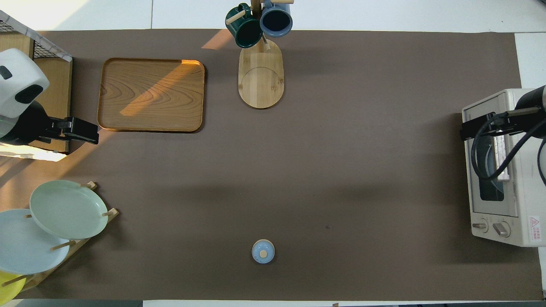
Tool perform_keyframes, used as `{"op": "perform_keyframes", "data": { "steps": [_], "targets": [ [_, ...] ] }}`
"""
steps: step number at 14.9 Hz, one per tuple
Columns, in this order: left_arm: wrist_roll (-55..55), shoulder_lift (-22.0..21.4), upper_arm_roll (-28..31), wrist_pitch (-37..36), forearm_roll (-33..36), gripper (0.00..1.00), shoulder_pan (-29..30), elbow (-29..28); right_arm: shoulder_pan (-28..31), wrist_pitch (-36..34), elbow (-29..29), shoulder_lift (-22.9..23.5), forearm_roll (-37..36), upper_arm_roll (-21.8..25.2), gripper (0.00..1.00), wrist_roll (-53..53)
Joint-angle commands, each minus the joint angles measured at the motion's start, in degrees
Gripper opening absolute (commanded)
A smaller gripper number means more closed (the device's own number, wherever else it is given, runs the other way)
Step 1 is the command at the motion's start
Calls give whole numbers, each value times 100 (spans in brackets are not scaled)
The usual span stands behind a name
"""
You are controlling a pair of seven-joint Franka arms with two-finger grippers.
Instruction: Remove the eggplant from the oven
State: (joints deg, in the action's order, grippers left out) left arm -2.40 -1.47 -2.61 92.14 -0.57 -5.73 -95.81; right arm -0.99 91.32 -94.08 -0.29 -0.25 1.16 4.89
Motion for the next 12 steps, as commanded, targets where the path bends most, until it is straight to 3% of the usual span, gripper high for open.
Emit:
{"op": "perform_keyframes", "data": {
  "steps": [1,5,8,9,10,11,12],
  "targets": [
    [29,-28,-20,-39,93,100,28,27,55,-35,4,-15,130,-11,100,-103],
    [29,-28,-20,-39,93,100,28,27,20,-26,-5,-24,86,-11,100,-111],
    [20,-28,-11,-39,93,100,28,27,73,175,-381,-199,86,-11,100,37],
    [20,-28,-20,-39,93,100,28,27,90,237,-505,-243,86,6,94,264],
    [20,-28,-20,-39,93,100,28,27,143,298,-549,-261,86,15,42,501],
    [20,-28,-11,-39,101,100,28,27,178,334,-602,-288,69,15,0,599],
    [29,-28,-20,-39,93,100,28,27,317,395,-768,-340,69,7,0,635]
  ]
}}
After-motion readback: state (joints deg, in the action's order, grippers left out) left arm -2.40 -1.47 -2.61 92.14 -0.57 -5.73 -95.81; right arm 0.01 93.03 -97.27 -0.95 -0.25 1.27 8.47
